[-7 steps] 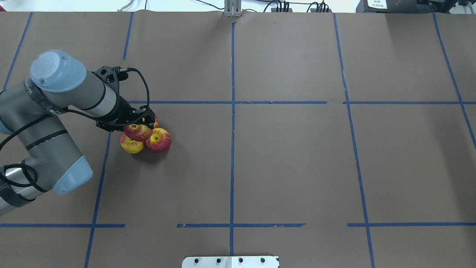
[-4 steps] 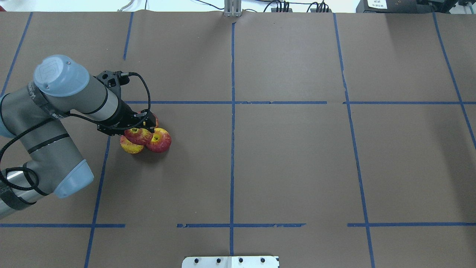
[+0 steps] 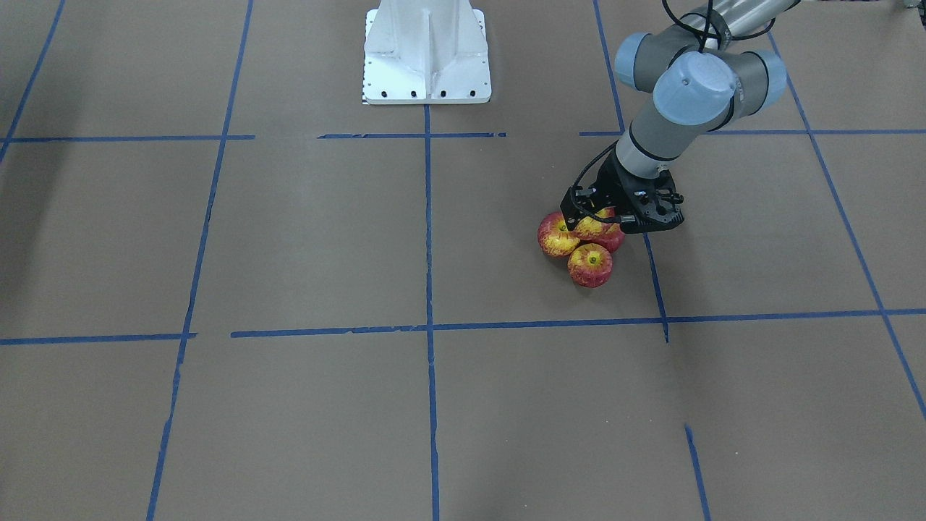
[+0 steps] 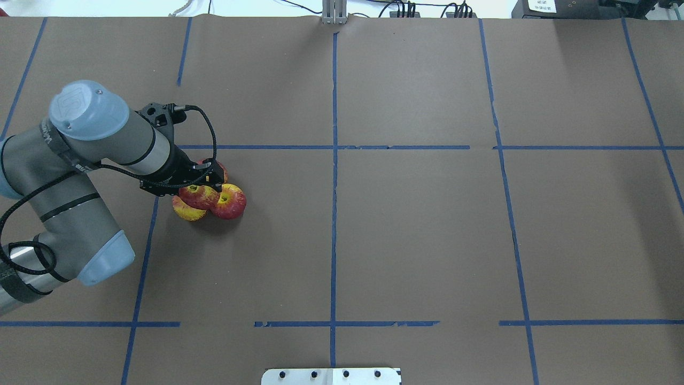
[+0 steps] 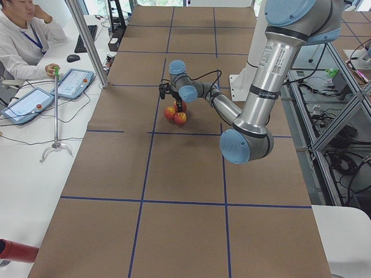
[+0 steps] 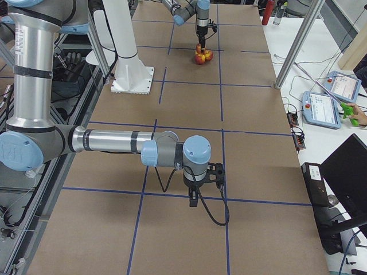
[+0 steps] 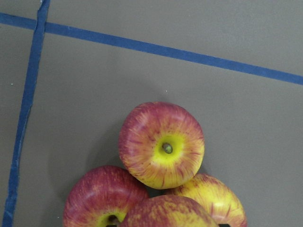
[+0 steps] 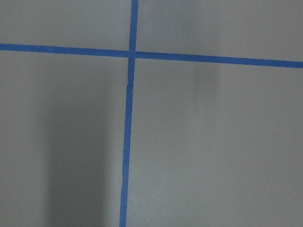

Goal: Stack apples
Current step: 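Lower the apple onto the cluster's top and open the left gripper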

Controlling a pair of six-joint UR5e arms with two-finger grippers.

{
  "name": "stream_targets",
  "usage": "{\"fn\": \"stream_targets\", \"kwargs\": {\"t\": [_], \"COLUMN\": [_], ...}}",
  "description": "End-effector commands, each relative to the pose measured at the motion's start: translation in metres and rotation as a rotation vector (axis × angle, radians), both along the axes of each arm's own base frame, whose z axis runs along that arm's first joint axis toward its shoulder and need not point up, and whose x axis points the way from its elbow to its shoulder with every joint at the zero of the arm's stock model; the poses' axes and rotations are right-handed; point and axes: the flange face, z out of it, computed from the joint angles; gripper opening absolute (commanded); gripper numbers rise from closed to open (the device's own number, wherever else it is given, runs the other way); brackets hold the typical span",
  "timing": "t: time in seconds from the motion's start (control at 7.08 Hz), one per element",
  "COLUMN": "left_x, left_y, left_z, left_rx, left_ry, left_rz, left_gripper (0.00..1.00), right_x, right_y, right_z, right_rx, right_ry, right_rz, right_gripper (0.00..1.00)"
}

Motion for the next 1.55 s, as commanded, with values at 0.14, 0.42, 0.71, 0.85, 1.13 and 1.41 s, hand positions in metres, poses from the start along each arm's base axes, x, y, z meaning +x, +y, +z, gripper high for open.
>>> {"fn": "stream_targets", "kwargs": {"t": [0.14,0.42,0.71,0.85,1.13,1.41], "left_x": [-0.0002,0.0001,0.0031,0.0031,0.0019,-0.0010], "left_y": [0.0001,-0.0028,-0.0067,-0.0067,-0.0057,-0.0030], "left_z": [0.0025,0.0028,0.0065,0.0065,0.0063,0.0010], "left_rx": [-0.001,0.013,0.014,0.014,0.015,0.021], "left_ry": [-0.003,-0.013,-0.025,-0.025,-0.024,-0.014], "left_rz": [-0.001,-0.016,-0.023,-0.023,-0.023,-0.023], "left_gripper": [0.00,0.00,0.00,0.00,0.99,1.00], "right_x": [0.0000,0.0000,0.0000,0.0000,0.0000,0.0000], "right_y": [0.0000,0.0000,0.0000,0.0000,0.0000,0.0000], "right_z": [0.0000,0.0000,0.0000,0.0000,0.0000,0.0000], "right_rx": [0.000,0.000,0.000,0.000,0.000,0.000], "right_ry": [0.000,0.000,0.000,0.000,0.000,0.000], "right_rz": [0.000,0.000,0.000,0.000,0.000,0.000], "right_gripper": [1.00,1.00,1.00,1.00,1.00,1.00]}}
